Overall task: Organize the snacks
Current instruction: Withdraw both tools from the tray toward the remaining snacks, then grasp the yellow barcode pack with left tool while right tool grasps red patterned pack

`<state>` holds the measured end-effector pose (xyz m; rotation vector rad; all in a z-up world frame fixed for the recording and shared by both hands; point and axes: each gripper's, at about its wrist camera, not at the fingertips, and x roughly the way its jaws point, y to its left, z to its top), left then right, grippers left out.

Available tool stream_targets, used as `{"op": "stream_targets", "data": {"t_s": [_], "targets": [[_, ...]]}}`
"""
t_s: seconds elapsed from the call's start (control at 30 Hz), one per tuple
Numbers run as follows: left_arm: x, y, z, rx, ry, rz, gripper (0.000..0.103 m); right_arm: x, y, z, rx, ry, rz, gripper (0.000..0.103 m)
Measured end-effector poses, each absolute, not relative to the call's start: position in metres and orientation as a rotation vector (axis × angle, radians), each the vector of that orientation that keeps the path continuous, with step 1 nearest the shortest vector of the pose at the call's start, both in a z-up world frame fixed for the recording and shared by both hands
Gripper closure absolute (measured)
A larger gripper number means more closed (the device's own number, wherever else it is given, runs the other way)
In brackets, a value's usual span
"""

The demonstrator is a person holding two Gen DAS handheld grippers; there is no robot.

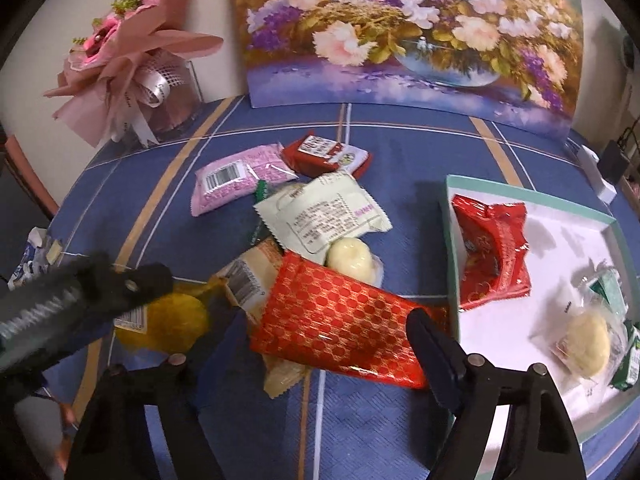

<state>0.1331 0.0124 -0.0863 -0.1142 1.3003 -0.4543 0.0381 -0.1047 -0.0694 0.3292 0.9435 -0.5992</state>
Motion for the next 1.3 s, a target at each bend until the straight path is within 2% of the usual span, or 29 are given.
{"op": "stream_targets", "data": {"t_s": [0.17, 0.3, 0.6, 0.87, 1.3], "targets": [[0.135, 0.015, -0.093, -0.131, 1.331, -0.442, 0.009, 0.046, -0.103, -0.074, 0.321, 0.95, -0.571, 0.029], [0.135, 0.016, -0.094, -0.122, 1.343, -0.435, 0.019, 0.052, -0.1, -0.078, 0.309, 0.958, -0.553, 0.033], [0.135, 0.012, -0.092, -0.075, 1.326, -0.435, 0.026, 0.056, -0.095, -0.08, 0.297, 0.972, -0.511, 0.039], [0.135, 0.006, -0.093, -0.076, 1.328, -0.44, 0.027, 0.053, -0.096, -0.077, 0.385, 0.975, -0.425, 0.041], [0.136, 0.018, -0.096, -0.14, 1.388, -0.424, 0.025, 0.053, -0.097, -0.084, 0.309, 0.998, -0.469, 0.042]]}}
